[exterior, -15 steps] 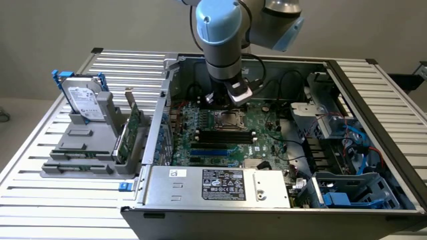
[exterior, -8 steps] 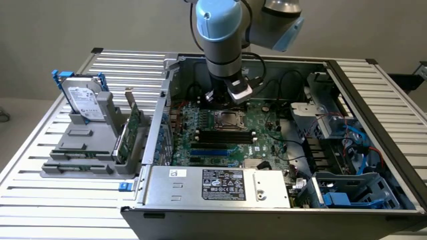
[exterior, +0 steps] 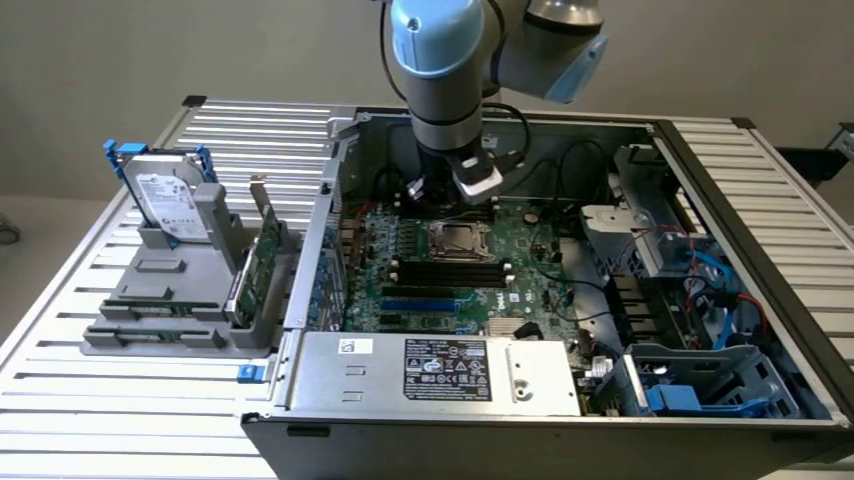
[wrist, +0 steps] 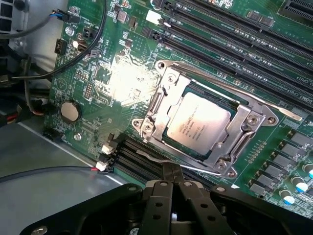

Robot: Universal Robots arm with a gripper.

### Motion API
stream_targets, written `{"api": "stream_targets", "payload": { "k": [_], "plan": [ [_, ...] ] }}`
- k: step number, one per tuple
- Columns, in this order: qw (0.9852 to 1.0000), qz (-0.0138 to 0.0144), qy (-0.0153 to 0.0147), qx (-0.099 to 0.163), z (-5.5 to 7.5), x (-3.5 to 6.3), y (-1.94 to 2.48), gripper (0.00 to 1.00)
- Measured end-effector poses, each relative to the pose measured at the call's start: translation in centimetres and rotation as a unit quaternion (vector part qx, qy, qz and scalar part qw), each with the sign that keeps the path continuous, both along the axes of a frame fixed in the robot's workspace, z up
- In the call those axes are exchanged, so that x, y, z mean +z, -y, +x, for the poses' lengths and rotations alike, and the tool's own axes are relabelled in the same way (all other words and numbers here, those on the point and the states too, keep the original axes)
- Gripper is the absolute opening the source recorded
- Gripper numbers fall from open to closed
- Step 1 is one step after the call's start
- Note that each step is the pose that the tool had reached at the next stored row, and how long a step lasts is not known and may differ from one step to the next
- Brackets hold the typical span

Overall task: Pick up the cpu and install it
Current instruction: 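Install the first cpu locking lever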

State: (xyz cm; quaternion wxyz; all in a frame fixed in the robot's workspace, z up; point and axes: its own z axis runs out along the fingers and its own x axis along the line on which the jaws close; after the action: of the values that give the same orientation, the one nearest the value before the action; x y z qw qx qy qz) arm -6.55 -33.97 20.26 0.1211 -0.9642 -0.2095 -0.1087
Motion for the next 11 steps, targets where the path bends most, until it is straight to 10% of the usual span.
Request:
{"api": "stream_targets", "payload": {
  "k": [11],
  "plan": [
    [1.0000,-0.0002,-0.0030,0.000,-0.04,0.06,-0.02,0.11]
  ]
}}
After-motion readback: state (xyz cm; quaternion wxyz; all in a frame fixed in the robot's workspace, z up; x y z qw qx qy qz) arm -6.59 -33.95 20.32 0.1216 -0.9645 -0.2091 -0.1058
